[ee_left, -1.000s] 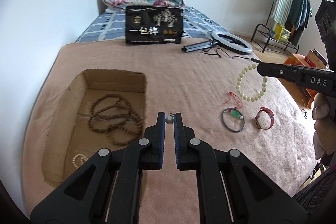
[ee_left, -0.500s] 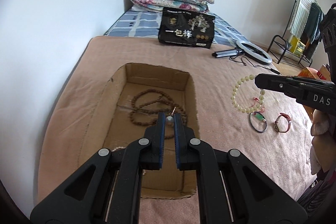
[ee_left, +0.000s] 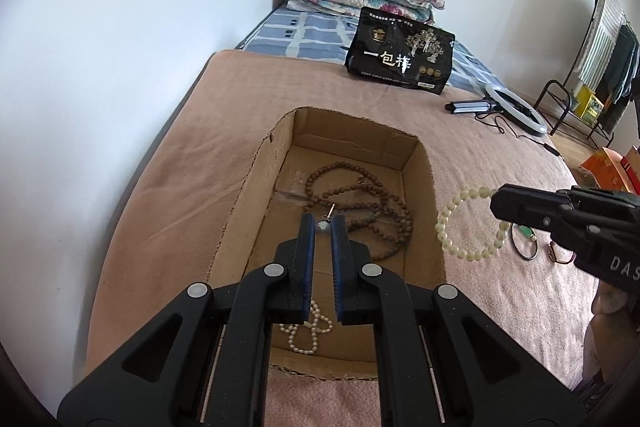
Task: Organize jewelry
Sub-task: 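Open the left tool over the box while the right tool releases the bracelet inside, then move the left tool to the blue bangle while the right tool nears the red watch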
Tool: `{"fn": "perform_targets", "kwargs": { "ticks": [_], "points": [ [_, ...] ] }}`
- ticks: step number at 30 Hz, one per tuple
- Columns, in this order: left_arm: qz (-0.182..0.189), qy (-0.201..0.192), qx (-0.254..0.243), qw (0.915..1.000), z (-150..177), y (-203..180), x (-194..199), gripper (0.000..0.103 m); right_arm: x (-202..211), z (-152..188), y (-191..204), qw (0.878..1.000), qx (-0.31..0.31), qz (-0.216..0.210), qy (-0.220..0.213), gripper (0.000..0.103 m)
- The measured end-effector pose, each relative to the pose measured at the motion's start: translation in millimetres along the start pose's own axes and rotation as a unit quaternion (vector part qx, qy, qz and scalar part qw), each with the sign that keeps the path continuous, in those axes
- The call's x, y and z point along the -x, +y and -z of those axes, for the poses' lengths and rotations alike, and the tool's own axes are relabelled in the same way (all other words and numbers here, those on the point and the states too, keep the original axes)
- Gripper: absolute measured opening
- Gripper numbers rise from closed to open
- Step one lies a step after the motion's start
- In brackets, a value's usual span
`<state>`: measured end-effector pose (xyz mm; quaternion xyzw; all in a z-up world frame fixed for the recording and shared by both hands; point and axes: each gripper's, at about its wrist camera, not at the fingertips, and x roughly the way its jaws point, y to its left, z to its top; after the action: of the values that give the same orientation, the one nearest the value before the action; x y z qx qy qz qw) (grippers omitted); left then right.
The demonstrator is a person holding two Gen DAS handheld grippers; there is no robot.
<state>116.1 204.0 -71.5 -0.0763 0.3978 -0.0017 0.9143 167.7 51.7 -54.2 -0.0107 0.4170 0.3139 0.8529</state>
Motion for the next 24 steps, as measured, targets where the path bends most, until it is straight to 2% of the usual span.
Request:
{"fn": "perform_targets", "kwargs": {
  "ticks": [13, 15, 16, 17, 18, 20, 24],
  "points": [
    [0.001, 0.021, 0.023, 0.9995, 3, 12, -9, 0.006, -28, 12, 12, 0.999, 0.013, -0.017, 0.035, 0.006],
    [-0.002, 0.02, 0.026, 0.9994, 2, 13, -9, 0.006, -27, 13, 12, 0.999, 0.014, -0.014, 0.035, 0.017],
    [-0.002, 0.023, 0.028, 0.9993, 2, 12, -10, 0.006, -25, 13, 11, 0.999, 0.013, -0.011, 0.031, 0.033],
    [-0.003, 0.025, 0.029, 0.9993, 1, 12, -11, 0.014, -24, 14, 11, 1.0, 0.012, -0.009, 0.028, 0.046],
    [-0.004, 0.025, 0.03, 0.9992, 1, 12, -11, 0.031, -24, 14, 10, 1.0, 0.01, -0.006, 0.025, 0.051],
    [-0.006, 0.02, 0.034, 0.9992, 1, 13, -10, 0.043, -23, 14, 7, 1.0, 0.006, -0.002, 0.023, 0.067],
    [-0.009, 0.019, 0.04, 0.999, 0, 14, -9, 0.043, -19, 15, 0, 1.0, -0.003, 0.008, 0.019, 0.076]
  ]
}}
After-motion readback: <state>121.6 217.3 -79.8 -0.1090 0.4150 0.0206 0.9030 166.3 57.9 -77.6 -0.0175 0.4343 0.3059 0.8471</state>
